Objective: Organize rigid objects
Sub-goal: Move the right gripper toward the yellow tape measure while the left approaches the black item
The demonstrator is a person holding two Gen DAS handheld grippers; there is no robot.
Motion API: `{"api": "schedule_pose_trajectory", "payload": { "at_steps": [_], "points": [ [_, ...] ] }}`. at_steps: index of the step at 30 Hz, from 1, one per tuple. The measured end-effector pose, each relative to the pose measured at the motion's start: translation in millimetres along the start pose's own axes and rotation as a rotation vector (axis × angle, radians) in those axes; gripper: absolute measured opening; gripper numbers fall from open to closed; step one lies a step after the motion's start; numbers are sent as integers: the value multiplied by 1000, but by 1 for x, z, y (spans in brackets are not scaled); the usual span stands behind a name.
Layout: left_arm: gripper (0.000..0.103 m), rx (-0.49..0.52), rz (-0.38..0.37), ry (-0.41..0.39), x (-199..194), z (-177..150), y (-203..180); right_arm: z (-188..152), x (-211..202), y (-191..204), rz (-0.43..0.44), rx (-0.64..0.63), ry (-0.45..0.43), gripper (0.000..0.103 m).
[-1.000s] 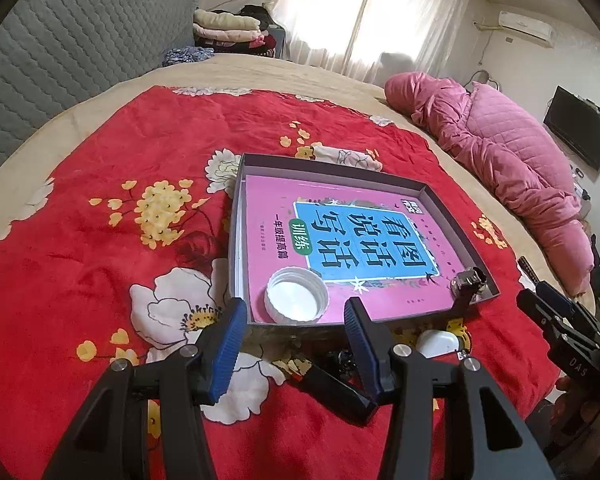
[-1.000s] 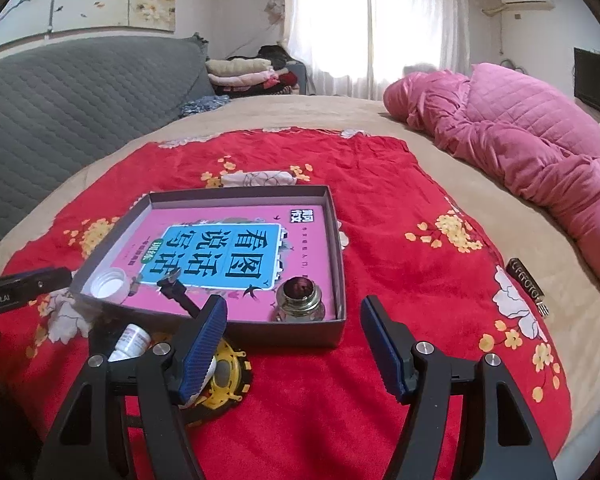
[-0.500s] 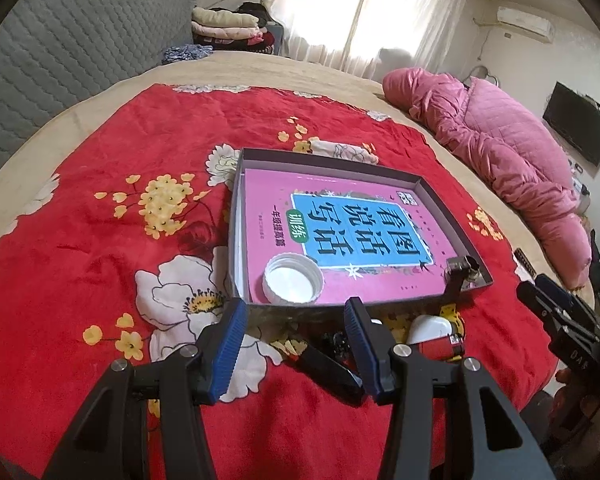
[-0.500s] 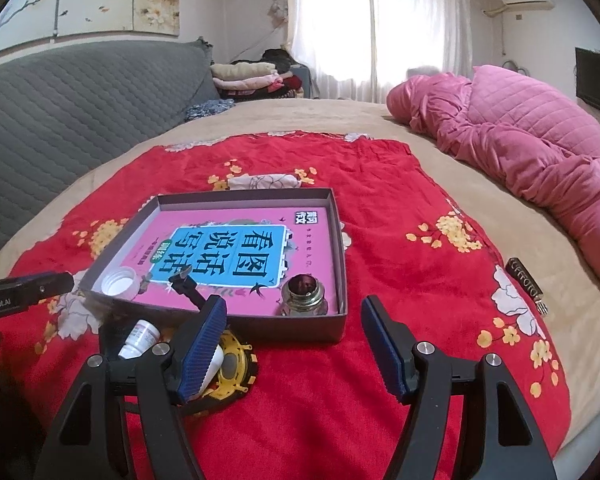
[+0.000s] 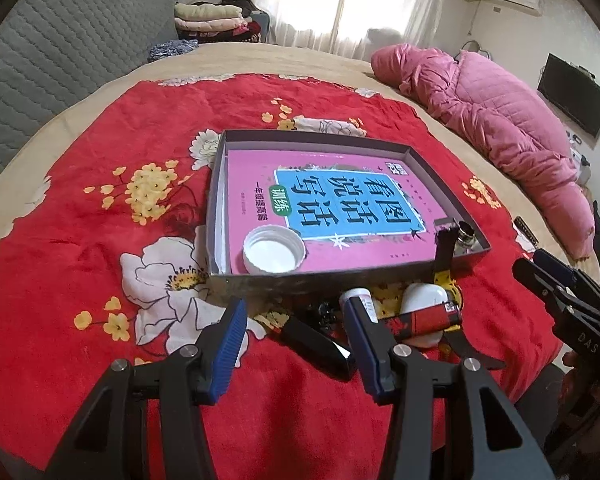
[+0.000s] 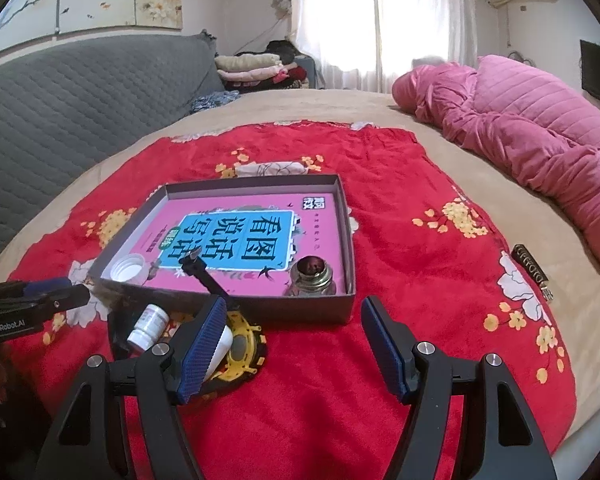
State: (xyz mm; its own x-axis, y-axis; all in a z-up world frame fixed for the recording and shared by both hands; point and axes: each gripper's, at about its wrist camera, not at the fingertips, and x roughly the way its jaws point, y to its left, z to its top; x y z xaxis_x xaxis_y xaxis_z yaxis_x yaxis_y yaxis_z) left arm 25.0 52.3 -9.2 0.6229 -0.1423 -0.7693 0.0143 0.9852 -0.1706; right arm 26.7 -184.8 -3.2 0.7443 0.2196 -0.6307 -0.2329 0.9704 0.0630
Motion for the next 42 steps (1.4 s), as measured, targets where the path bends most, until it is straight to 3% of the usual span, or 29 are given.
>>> {"api": "schedule_pose_trajectory", "payload": {
  "at_steps": [19,31,42],
  "points": [
    [50,40,-5,59,7,-11,-13,-9,9,10,78,-7,70,72],
    [50,54,-9,103,16,-16,-19,-19,28,7,68,6,165,72],
    [50,-33,-12,147,29,-11,-14,-22,35,9,79,2,185,72]
  ]
}}
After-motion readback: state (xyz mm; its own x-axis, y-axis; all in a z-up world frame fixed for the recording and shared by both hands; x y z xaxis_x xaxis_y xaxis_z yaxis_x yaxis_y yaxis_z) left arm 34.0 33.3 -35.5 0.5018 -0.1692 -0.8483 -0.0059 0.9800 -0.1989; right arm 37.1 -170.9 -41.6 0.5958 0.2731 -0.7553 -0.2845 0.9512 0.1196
